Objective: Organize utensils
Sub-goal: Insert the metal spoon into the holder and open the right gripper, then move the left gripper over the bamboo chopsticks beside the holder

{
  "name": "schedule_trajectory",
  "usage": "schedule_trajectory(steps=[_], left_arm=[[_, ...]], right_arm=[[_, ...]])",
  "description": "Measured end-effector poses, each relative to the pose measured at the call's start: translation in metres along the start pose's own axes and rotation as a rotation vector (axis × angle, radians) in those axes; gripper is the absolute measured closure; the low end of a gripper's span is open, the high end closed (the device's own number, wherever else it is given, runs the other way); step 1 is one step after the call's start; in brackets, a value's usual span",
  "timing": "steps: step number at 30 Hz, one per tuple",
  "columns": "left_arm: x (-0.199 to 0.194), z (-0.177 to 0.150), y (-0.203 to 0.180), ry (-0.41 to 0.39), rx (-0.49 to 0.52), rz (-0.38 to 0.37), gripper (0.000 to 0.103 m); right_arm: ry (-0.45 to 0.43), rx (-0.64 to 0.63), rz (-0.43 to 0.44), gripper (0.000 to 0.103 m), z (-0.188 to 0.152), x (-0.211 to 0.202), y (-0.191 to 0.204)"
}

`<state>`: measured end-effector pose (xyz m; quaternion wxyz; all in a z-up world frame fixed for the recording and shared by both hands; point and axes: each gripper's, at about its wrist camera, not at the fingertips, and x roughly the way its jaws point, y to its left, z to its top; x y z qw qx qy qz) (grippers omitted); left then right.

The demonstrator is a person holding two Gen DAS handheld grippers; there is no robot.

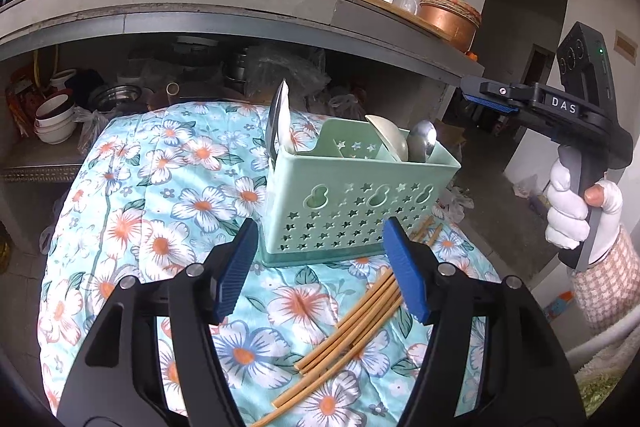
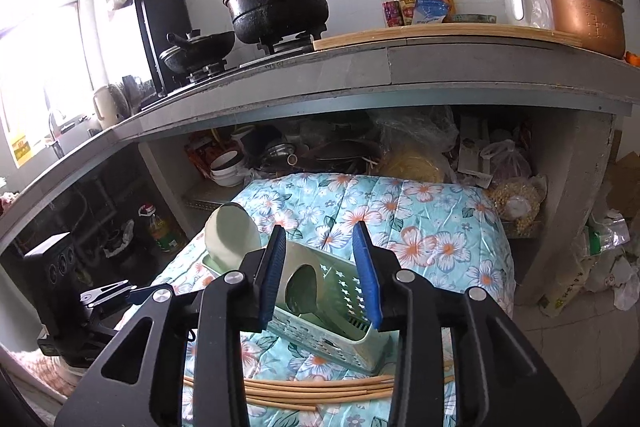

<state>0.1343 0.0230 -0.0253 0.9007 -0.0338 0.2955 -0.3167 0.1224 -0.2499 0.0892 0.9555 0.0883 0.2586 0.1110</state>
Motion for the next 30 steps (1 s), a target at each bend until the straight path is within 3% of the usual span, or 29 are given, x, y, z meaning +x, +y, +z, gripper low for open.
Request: schedule_trajectory(steps=[3,5,11,20,27,30], left_arm=[[0.001,-0.003,-0.002,0.017,0.004,0.0,0.039],[0.002,-0.006,-0.005,0.031,0.011,-0.004,0.037],[0.007,-0.021,-0.022,0.09,0.054,-0.043,0.032],[0.029,-0.061,-0.049,0.259,0.14,-0.095,0.031],[0.043,-0.086,-0.071,0.355,0.205,-0.103,0.031],[0.048,-0.092,-0.077,0.38,0.203,-0.1,0.031]], right_arm=[[-0.025,0.02,-0.009,0.055,-0.006,-0.018,-0.001],[-0.021,0.037,-0.013,0.04,-0.014,-0.029,-0.002],[0.073,0.137,-0.074,0.016,-0.066,-0.037,-0.007],[0.253,0.485,-0.029,0.014,-0.172,-0.01,-0.032],[0.309,0.62,-0.022,0.014,-0.211,0.004,-0.051],[0.295,0.629,-0.002,0.014,-0.214,0.002,-0.054]])
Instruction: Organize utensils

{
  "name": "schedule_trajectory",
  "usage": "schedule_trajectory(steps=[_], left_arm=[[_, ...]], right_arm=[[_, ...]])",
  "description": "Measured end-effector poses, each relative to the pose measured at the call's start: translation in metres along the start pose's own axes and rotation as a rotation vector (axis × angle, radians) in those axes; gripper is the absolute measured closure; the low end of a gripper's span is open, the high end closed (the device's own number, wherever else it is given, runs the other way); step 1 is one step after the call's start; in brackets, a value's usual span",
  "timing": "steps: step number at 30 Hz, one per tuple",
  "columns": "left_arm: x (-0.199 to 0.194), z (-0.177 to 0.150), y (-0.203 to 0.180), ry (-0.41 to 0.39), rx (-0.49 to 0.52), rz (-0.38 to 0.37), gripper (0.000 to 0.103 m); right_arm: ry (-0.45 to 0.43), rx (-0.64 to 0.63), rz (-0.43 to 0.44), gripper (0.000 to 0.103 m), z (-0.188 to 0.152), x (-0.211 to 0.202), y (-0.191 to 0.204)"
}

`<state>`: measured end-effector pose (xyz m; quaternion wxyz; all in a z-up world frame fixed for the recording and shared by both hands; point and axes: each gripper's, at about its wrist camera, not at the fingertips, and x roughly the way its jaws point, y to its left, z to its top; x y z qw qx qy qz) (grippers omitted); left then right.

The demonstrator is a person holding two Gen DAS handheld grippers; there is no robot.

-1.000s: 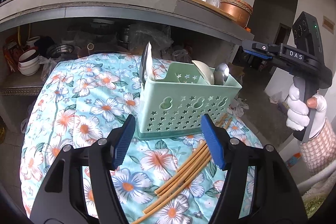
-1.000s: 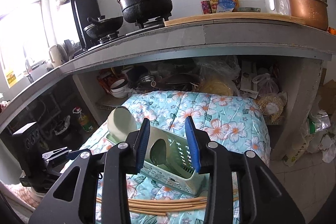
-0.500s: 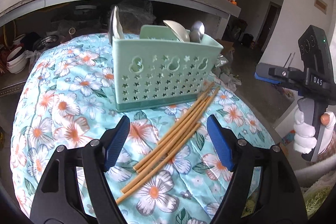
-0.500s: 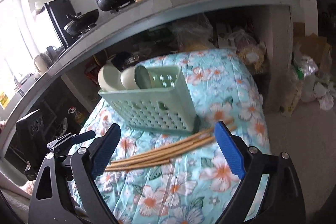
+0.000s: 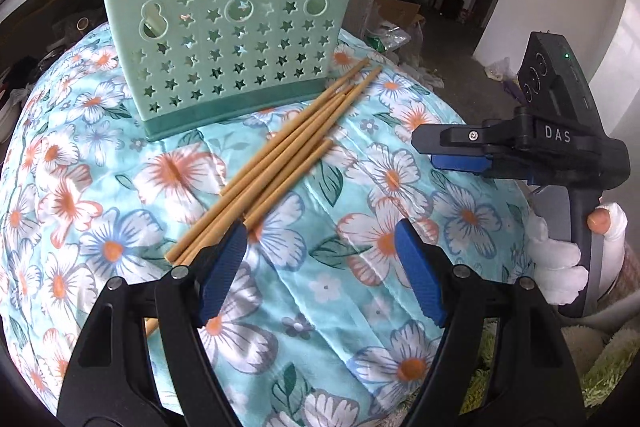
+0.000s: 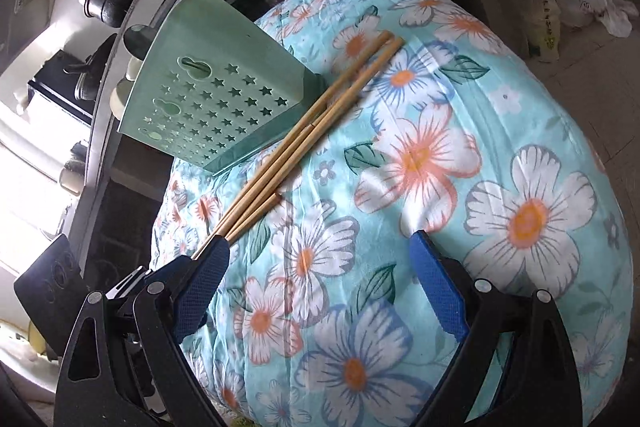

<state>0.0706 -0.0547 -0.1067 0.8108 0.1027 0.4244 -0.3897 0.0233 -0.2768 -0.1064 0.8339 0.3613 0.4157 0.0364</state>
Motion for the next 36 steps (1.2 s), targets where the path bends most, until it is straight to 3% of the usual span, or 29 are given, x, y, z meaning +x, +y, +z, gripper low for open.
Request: schedule_trajectory(steps=[5,17,36], left_arm=[[0.01,0.001,-0.006,0.028,-0.003,0.008,0.031],[0.034,0.002,-0.009,0.084,-0.021,0.023,0.03],[0.043,0.0,-0.01,0.077,-0.019,-0.008,0.016]], right_arm=[[-0.004,-0.006,0.038,0.006,-0.001,0.002,-0.002],[-0.016,-0.014,0.057,0.006,-0.004,-0.004,-0.005],[-0.018,-0.015,0.056,0.006,-0.004,-0.004,-0.005]])
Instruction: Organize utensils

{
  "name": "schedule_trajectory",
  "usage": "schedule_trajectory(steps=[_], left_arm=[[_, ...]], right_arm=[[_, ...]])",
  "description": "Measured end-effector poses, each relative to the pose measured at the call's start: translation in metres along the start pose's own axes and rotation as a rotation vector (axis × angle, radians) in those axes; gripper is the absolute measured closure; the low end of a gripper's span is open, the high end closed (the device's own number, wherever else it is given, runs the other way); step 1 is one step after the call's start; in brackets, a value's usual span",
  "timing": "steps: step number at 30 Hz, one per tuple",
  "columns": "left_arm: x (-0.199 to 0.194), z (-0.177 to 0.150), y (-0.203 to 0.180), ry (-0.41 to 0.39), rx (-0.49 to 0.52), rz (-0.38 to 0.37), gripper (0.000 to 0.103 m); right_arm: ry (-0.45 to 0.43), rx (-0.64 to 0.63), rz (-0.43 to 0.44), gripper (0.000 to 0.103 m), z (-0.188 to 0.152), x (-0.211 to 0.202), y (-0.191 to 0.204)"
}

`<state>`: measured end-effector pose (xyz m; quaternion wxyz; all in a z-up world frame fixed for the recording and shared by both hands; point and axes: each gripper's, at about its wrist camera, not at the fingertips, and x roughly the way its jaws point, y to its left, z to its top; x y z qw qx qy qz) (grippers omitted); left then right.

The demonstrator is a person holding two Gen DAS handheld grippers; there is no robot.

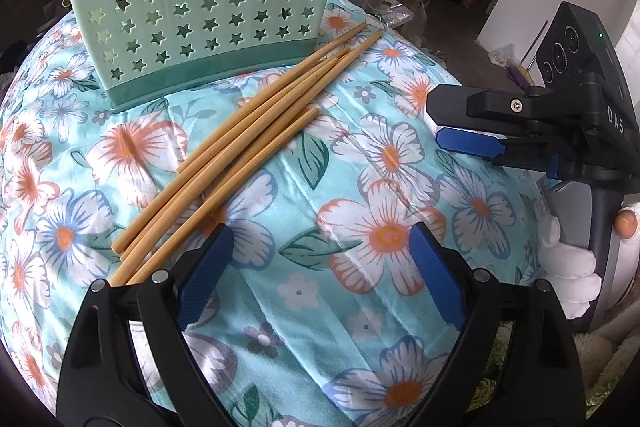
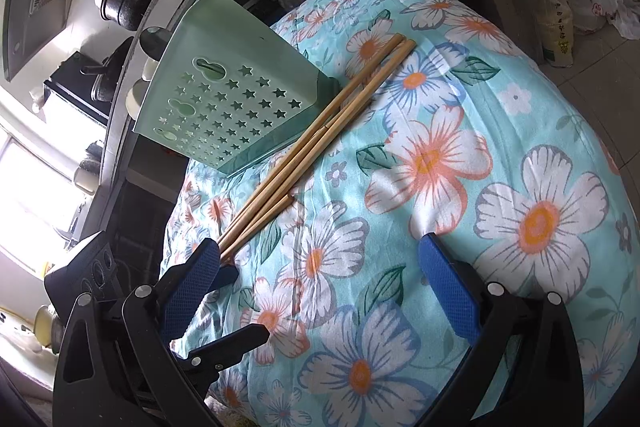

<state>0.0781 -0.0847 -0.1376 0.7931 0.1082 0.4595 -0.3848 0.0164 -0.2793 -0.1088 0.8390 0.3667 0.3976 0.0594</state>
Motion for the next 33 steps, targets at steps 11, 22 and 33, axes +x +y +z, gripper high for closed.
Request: schedule_trajectory(steps=[11,22,33], left_arm=[[0.0005,-0.0001,0.0001,-0.006,0.002,-0.011,0.013],[0.0005,-0.0001,0.0002,-0.008,0.002,-0.015,0.011],[0.0002,-0.0005,0.0004,-0.009,0.003,-0.016,0.01]], right_arm=[[0.0,-0.001,-0.001,0.006,0.0,-0.0003,-0.0002],[0.0,0.0,0.0,0.006,0.0,-0.0004,-0.0001],[0.0,-0.001,0.0,0.006,-0.0001,-0.0009,0.0002]])
